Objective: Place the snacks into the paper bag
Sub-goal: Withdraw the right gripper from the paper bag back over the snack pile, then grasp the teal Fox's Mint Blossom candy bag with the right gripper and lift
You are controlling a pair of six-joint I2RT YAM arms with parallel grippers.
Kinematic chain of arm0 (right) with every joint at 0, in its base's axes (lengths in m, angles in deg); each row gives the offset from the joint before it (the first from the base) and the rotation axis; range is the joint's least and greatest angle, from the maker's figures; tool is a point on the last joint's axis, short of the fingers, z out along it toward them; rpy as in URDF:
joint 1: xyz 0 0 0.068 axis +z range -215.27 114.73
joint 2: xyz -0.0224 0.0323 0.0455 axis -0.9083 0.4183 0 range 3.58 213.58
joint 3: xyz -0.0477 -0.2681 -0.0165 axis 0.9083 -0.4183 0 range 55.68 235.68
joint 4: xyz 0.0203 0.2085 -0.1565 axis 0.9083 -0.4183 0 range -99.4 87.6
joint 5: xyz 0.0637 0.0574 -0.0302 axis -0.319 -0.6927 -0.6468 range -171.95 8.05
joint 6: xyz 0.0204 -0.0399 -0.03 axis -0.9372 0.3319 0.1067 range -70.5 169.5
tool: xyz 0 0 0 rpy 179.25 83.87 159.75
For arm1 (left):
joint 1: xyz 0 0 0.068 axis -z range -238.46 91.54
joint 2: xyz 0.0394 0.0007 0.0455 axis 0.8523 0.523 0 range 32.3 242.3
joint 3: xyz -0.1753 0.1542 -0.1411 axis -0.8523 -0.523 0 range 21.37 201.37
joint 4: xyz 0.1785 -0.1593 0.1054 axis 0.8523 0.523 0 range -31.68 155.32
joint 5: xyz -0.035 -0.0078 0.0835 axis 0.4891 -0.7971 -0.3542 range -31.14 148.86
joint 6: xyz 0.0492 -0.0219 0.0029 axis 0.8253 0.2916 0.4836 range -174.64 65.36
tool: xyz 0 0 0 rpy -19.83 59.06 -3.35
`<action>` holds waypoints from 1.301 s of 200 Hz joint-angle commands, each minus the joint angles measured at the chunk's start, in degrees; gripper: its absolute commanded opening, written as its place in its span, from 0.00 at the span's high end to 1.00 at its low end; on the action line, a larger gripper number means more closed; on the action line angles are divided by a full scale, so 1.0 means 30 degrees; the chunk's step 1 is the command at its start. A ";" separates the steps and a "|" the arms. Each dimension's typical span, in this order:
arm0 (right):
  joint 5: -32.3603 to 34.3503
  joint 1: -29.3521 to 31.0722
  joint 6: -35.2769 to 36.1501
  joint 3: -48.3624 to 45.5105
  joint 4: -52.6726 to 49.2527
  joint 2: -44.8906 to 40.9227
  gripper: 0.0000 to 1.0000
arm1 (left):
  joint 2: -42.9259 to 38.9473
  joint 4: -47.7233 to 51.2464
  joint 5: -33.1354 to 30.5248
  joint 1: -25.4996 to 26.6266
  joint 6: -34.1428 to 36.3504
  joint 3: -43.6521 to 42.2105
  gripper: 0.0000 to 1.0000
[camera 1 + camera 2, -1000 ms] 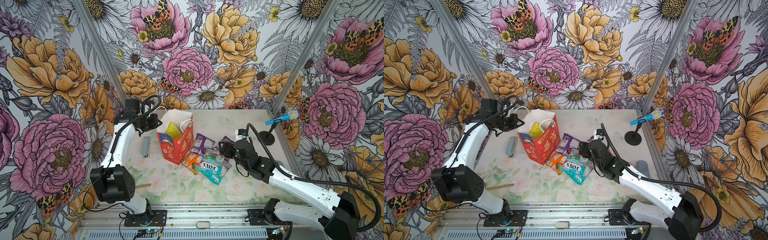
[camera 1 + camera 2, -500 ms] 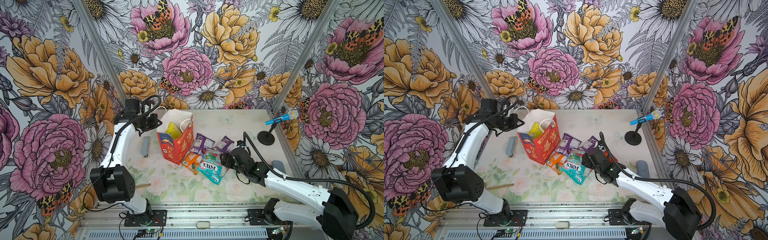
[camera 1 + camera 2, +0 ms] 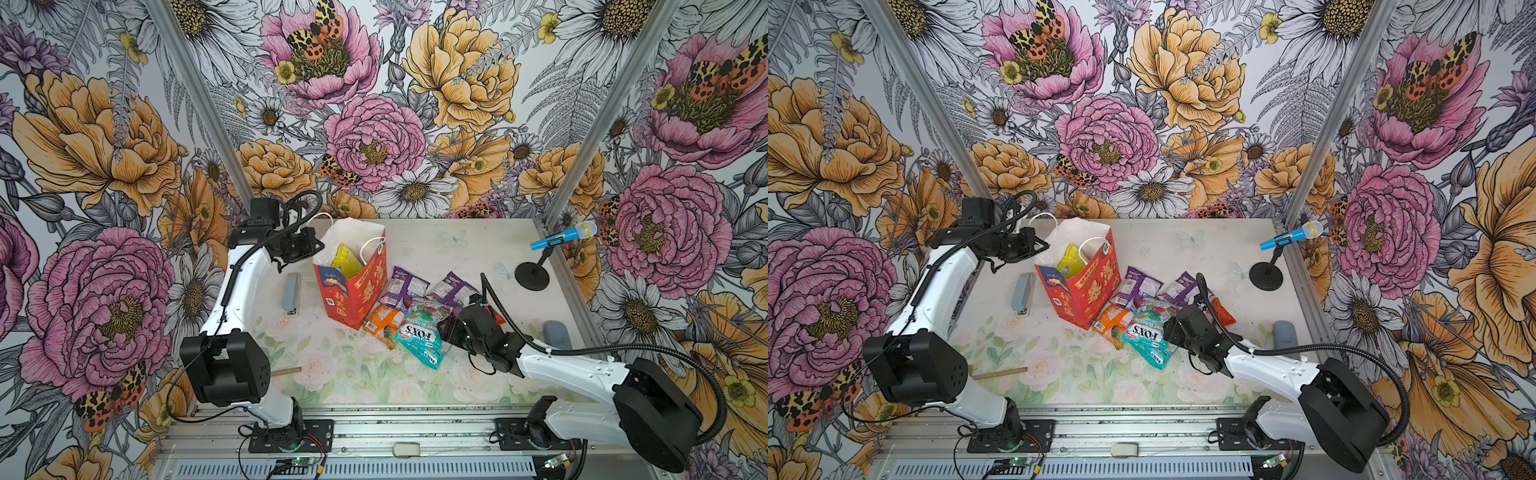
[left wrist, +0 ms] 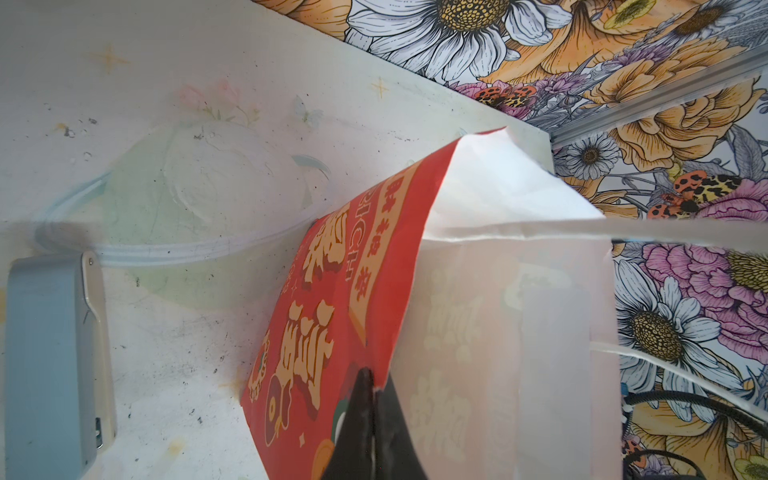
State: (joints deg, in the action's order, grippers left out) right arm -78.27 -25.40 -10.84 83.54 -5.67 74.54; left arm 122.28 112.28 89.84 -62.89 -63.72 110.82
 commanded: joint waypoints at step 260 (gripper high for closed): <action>-0.3235 0.0230 -0.1465 0.1186 0.5526 0.3798 0.46 | -0.0312 -0.0231 0.0157 -0.0085 -0.0195 -0.0254 1.00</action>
State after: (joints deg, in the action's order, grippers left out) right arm -86.73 -25.83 -14.10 85.46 7.05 84.79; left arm 122.28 112.08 89.84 -62.89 -63.72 110.80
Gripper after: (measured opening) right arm 0.546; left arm 0.043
